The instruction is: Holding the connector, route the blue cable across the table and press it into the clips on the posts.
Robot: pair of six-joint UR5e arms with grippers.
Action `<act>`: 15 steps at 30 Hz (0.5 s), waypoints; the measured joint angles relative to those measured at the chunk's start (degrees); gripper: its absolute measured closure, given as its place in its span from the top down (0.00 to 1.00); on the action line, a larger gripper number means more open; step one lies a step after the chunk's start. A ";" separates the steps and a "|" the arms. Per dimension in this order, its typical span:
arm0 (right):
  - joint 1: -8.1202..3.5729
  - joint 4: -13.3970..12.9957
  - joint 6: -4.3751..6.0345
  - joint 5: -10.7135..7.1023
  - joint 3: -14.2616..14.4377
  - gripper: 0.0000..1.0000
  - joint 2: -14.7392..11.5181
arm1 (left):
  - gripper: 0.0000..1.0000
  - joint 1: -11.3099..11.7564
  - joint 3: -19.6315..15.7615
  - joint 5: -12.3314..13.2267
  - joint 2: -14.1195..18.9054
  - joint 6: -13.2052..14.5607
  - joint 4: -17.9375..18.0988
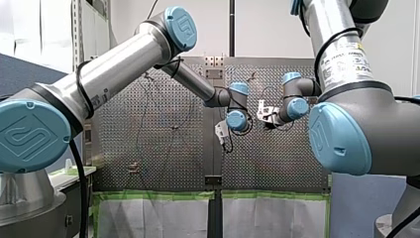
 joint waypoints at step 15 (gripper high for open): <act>0.00 1.11 -0.22 -0.21 -0.84 0.00 -0.48 | 0.00 0.10 0.11 1.33 0.15 -1.82 -1.67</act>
